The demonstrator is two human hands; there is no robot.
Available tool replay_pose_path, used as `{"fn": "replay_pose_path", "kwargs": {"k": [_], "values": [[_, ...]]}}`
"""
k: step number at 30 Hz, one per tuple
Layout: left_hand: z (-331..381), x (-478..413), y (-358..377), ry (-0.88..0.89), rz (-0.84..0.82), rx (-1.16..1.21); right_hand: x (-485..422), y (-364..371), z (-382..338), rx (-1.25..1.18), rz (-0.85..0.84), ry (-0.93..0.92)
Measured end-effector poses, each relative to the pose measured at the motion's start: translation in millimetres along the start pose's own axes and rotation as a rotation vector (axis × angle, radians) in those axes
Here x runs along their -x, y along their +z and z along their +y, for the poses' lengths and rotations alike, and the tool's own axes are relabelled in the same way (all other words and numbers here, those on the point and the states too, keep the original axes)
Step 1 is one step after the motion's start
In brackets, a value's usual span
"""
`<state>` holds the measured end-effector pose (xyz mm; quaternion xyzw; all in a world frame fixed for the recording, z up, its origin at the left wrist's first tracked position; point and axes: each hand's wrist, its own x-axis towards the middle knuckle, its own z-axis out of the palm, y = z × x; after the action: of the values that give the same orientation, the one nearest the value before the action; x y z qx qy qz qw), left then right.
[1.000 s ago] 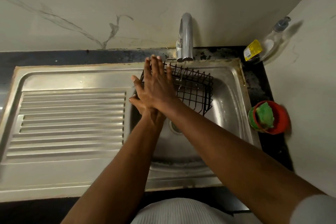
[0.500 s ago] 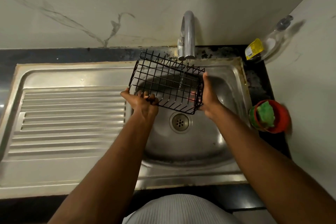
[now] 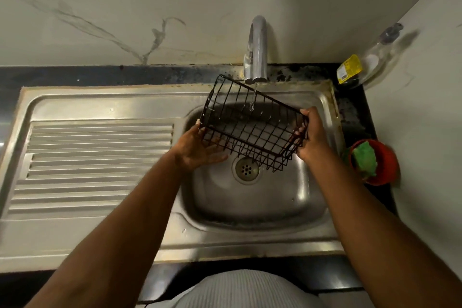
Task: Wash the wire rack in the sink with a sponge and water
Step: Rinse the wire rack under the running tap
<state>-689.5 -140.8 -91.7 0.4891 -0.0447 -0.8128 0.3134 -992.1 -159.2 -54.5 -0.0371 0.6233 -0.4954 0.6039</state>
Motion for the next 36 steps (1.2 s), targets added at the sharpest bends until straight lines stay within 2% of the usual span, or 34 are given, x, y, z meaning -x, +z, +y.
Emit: {"fn": "replay_pose_path", "kwargs": {"k": [4,7,10,13,15,17,19,21,22,26,30,31,33,36], "values": [[21.0,5.1,9.0,-0.144,0.028,-0.148,1.8,-5.9,-5.4,0.32,-0.052,-0.235],[30.4,7.7,19.5,-0.289,0.114,-0.201,3.9,-1.4,-8.1,0.462,-0.135,-0.437],[36.6,10.5,23.0,-0.361,0.036,-0.194,4.1,0.3,-11.5,0.563,-0.287,-0.585],[37.2,16.0,25.9,-0.231,-0.096,-0.145,6.2,0.2,-11.7,0.518,-0.418,-0.57],[33.3,17.3,21.2,-0.121,-0.063,-0.176,2.3,-4.3,-13.7,0.487,-0.49,-0.482],[28.5,15.1,16.7,0.001,-0.05,-0.231,-1.2,-3.7,-20.8,0.698,-0.554,-0.418],[24.1,13.5,19.2,0.126,-0.053,-0.322,-1.3,3.8,-21.4,1.111,-0.561,-0.383],[20.7,11.2,27.6,0.24,-0.084,-0.395,-3.0,10.5,-7.5,1.451,-0.517,-0.422],[19.5,10.1,31.3,0.292,-0.096,-0.415,-6.6,13.2,3.5,1.521,-0.463,-0.489],[15.9,6.2,38.4,0.427,-0.008,-0.351,-18.0,19.5,33.8,1.585,-0.177,-0.64],[14.1,2.0,35.6,0.501,0.075,-0.365,-20.4,40.0,37.8,1.403,-0.103,-0.442],[14.6,1.8,34.5,0.507,0.076,-0.388,-21.1,49.0,37.1,1.258,-0.083,-0.36],[14.7,3.2,35.6,0.506,0.058,-0.423,-26.5,66.8,36.6,0.802,-0.059,-0.141],[11.9,8.5,42.6,0.502,0.021,-0.396,-22.9,90.1,37.5,0.169,-0.146,0.039]]}}
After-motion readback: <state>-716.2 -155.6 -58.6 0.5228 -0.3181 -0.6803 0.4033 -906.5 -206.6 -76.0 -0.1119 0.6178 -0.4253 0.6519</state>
